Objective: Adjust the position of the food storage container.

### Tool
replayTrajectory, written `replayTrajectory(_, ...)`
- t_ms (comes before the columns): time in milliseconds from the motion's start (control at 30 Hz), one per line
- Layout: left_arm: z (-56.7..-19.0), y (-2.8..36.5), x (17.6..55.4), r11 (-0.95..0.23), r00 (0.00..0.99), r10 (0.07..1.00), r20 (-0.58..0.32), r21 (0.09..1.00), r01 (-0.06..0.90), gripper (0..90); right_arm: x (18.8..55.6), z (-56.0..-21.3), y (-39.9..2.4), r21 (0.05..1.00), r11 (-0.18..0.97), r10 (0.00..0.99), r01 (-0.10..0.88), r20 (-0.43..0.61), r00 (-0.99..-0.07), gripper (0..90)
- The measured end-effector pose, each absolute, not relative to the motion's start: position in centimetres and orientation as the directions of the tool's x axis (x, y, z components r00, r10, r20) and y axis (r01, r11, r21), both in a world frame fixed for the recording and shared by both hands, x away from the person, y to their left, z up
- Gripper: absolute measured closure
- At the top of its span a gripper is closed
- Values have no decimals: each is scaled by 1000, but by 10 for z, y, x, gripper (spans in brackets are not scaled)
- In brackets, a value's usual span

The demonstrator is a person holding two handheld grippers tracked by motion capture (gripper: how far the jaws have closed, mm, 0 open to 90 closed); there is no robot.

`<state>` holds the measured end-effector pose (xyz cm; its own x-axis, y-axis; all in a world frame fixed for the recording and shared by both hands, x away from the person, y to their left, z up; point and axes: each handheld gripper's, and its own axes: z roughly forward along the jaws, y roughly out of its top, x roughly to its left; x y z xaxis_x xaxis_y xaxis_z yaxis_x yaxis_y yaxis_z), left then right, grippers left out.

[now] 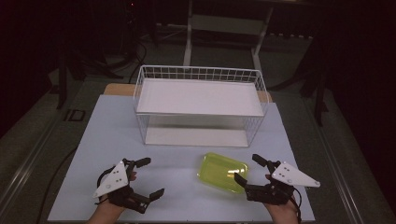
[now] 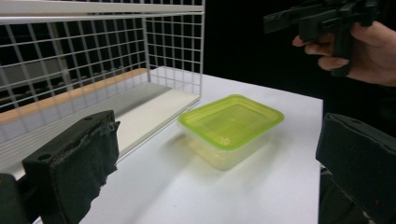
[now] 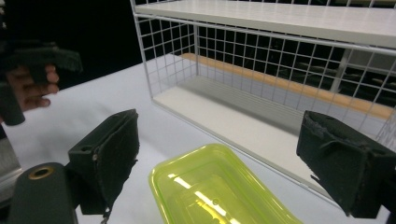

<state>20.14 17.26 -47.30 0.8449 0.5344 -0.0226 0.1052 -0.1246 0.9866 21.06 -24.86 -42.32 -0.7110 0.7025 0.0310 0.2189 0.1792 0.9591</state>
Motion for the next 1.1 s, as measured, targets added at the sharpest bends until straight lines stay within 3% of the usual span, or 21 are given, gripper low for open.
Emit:
replayTrajectory(133, -473, 175, 205, -114, 840, 542, -32, 987, 110, 0, 211, -421, -247, 963, 142, 680, 228, 72, -730, 136)
replayTrajectory(267, -472, 176, 206, -121, 834, 551, -24, 987, 108, 0, 213, -421, -247, 955, 158, 661, 252, 87, -745, 203)
replayTrajectory(467, -472, 177, 205, -125, 835, 550, -14, 987, 99, 0, 212, -428, -247, 936, 216, 634, 278, 82, -769, 386)
replayTrajectory(533, -473, 177, 206, -126, 836, 548, -17, 987, 103, 0, 211, -430, -247, 932, 228, 629, 281, 80, -773, 388)
replayTrajectory(567, -473, 177, 206, -124, 834, 551, -20, 987, 105, 0, 210, -434, -247, 924, 243, 618, 295, 87, -781, 455)
replayTrajectory(933, -475, 178, 206, -132, 835, 551, -19, 985, 110, 0, 206, -457, -248, 899, 293, 585, 326, 102, -804, 426)
replayTrajectory(1100, -477, 178, 206, -136, 834, 551, -18, 984, 111, 0, 208, -465, -247, 882, 343, 565, 324, 82, -821, 460)
